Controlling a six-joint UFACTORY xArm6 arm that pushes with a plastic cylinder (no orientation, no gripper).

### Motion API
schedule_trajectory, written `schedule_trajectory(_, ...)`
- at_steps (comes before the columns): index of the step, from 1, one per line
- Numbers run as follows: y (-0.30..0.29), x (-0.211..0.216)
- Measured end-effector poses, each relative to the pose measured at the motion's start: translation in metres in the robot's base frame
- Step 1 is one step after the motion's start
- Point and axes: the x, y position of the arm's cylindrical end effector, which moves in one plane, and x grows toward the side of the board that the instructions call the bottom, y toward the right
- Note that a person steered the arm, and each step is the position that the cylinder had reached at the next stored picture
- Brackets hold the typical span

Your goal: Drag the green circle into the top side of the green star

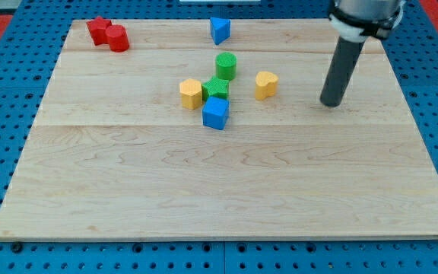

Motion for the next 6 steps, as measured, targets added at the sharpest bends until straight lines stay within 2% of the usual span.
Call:
schedule_trajectory(1, -0.013, -0.033)
schedule_trajectory(3, -0.089, -0.094)
schedule_trajectory(6, -0.191, -0.086)
